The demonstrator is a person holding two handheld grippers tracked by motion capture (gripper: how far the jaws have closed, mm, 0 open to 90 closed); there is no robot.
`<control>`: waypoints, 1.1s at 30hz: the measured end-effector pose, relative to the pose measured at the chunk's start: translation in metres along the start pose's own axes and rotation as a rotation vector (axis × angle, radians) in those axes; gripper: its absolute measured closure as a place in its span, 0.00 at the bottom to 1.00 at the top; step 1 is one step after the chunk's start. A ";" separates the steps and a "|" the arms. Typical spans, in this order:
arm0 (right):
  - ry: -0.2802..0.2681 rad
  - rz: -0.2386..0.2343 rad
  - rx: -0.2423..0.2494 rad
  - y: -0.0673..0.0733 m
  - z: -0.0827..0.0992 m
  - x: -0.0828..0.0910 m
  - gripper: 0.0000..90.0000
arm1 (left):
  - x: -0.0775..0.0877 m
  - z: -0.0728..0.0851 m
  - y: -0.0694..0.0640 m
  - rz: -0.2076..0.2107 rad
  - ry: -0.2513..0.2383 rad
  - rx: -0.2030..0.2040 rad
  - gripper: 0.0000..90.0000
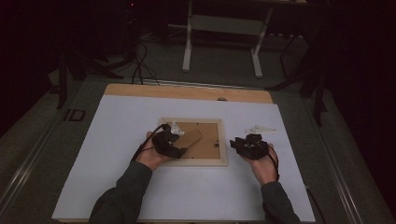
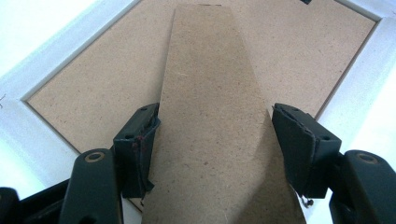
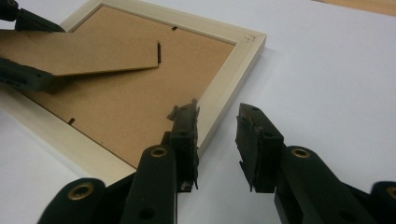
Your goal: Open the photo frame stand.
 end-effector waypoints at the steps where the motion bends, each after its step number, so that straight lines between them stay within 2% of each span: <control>1: 0.000 -0.001 -0.003 0.000 -0.001 0.000 0.75 | 0.000 0.000 0.000 -0.001 0.000 -0.001 0.41; 25: 0.012 0.019 0.020 -0.004 -0.024 -0.003 0.73 | 0.007 -0.001 -0.009 -0.060 -0.037 -0.040 0.41; 33: 0.010 0.013 0.016 -0.007 -0.029 -0.004 0.73 | 0.011 -0.003 -0.012 -0.084 -0.047 -0.069 0.41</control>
Point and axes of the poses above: each handheld gripper's, and its own axes: x roughly backward along the jaws, z roughly out of its underside, y roughly to its left, the point moved 3 cm from there along -x, roughly forward along the jaws, and after that the axes turned 5 degrees about -x, right-handed, at the moved point
